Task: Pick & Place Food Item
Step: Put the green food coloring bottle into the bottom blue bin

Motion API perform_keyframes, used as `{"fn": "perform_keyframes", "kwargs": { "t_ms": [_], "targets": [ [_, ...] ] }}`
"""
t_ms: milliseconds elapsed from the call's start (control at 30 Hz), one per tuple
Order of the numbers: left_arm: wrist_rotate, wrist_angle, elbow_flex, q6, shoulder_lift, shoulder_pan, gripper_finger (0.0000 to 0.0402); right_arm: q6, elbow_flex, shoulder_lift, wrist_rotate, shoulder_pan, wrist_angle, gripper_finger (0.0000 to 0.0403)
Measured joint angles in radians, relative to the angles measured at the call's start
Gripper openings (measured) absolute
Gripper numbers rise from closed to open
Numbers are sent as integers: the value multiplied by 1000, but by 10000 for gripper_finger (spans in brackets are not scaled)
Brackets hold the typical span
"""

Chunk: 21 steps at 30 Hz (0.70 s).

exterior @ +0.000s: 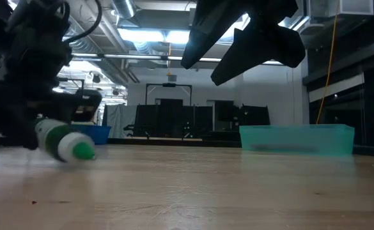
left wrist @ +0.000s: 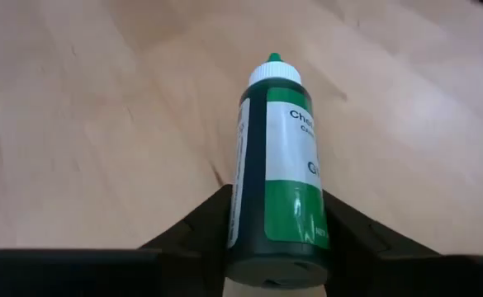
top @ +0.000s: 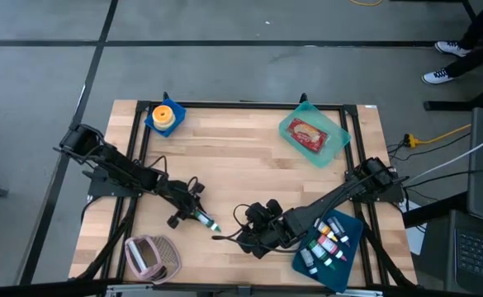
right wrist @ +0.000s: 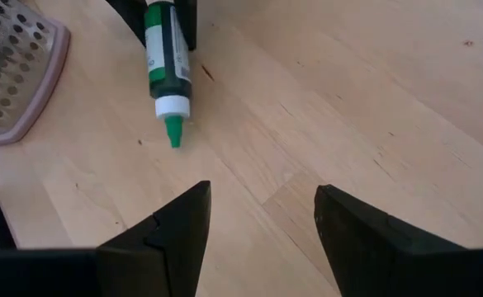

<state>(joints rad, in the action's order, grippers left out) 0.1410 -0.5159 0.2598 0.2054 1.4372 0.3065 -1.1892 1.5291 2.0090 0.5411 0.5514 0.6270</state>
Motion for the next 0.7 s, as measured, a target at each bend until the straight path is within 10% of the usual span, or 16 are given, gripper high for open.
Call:
{"fn": "perform_keyframes", "kwargs": {
  "t_ms": [700],
  "targets": [
    [67,-49,179,44,0,-67,132,222,0,0,11,0,-211,213]
  ]
}}
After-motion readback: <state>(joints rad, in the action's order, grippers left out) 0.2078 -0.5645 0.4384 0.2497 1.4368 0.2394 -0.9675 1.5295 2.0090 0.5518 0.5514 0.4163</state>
